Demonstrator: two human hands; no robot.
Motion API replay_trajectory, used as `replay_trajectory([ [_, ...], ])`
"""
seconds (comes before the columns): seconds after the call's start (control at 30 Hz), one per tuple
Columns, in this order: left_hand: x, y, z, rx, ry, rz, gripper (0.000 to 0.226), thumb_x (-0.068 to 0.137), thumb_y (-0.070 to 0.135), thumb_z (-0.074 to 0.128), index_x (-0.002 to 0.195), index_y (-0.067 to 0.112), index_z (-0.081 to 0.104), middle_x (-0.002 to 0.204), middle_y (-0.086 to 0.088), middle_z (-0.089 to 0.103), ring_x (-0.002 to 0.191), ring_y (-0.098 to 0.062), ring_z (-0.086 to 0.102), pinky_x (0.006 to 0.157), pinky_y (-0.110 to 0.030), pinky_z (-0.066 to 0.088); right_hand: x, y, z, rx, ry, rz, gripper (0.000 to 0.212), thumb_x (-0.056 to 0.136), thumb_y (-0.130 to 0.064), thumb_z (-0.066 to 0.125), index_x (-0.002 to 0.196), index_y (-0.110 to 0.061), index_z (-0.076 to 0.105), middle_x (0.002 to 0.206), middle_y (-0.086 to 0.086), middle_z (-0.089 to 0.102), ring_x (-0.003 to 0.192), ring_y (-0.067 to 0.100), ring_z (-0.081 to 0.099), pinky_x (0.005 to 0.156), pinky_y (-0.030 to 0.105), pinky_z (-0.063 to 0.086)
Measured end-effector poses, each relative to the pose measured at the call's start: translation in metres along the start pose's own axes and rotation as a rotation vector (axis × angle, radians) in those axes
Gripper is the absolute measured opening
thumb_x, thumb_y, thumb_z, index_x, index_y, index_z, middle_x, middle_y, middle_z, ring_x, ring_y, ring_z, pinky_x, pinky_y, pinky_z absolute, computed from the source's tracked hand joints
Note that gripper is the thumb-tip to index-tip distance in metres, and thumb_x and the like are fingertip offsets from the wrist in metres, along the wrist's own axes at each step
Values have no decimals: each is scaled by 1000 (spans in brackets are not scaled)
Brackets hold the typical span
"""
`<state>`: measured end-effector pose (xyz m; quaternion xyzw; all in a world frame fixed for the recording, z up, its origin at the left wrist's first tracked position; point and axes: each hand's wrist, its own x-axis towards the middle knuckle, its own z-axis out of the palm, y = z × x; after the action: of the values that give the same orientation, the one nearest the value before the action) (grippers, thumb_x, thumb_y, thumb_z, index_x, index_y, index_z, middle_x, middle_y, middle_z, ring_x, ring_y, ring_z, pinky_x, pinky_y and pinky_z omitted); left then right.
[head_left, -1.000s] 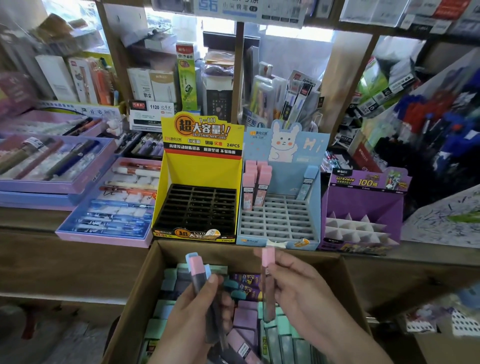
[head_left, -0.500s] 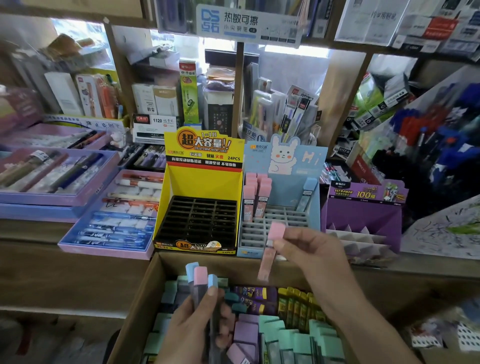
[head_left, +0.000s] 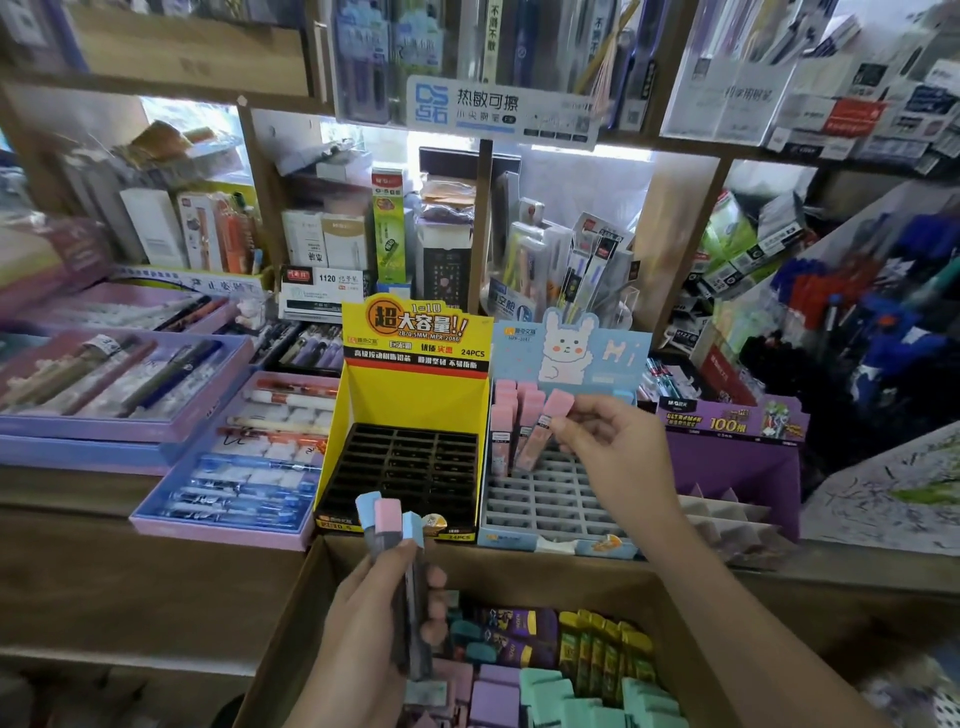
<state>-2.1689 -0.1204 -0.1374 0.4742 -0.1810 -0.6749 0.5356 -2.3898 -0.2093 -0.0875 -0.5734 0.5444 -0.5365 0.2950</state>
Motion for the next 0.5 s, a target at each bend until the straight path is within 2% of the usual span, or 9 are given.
replay_trajectory([
  [0.07, 4, -4, -3, -15, 3, -2, 25, 99, 23, 56, 110, 1, 61, 68, -16, 62, 50, -22, 52, 40, -26, 38, 0, 4, 4, -50, -26, 15, 15, 89, -10, 77, 103, -17, 77, 88, 1, 77, 85, 17, 74, 81, 33, 63],
  [0.13, 6, -7, -7, -26, 1, -4, 24, 99, 22, 57, 111, 2, 61, 68, -17, 63, 50, -23, 53, 40, -27, 39, 0, 6, 5, -107, -69, -10, 19, 90, -11, 76, 100, -27, 76, 90, -4, 77, 87, 14, 72, 85, 35, 62],
  [0.2, 8, -9, -9, -33, -5, -2, 22, 99, 22, 57, 110, 3, 62, 68, -17, 63, 50, -23, 53, 40, -27, 40, 1, 7, 5, -186, -117, -49, 27, 92, -12, 74, 94, -39, 72, 89, -9, 76, 86, 6, 70, 84, 29, 59],
  [0.3, 14, -12, -10, -38, -18, -5, 23, 100, 21, 52, 108, 1, 58, 68, -18, 61, 48, -23, 51, 38, -26, 38, 5, 8, 8, -259, -148, -55, 20, 93, -11, 73, 98, -30, 71, 87, -8, 74, 84, 6, 67, 79, 23, 54],
  [0.4, 18, -15, -10, -42, -58, -49, 23, 101, 20, 46, 106, -1, 53, 66, -19, 57, 43, -22, 49, 35, -26, 37, 7, 8, 11, -291, -120, -80, 23, 92, -11, 73, 95, -29, 59, 82, -7, 70, 80, 1, 65, 69, 13, 47],
  [0.5, 15, -15, -9, -44, -68, -43, 24, 98, 17, 47, 109, -3, 54, 67, -19, 59, 43, -23, 50, 34, -26, 36, 8, 10, 12, -369, -144, -87, 17, 93, -11, 72, 93, -23, 60, 79, -9, 70, 77, 2, 66, 70, 20, 49],
])
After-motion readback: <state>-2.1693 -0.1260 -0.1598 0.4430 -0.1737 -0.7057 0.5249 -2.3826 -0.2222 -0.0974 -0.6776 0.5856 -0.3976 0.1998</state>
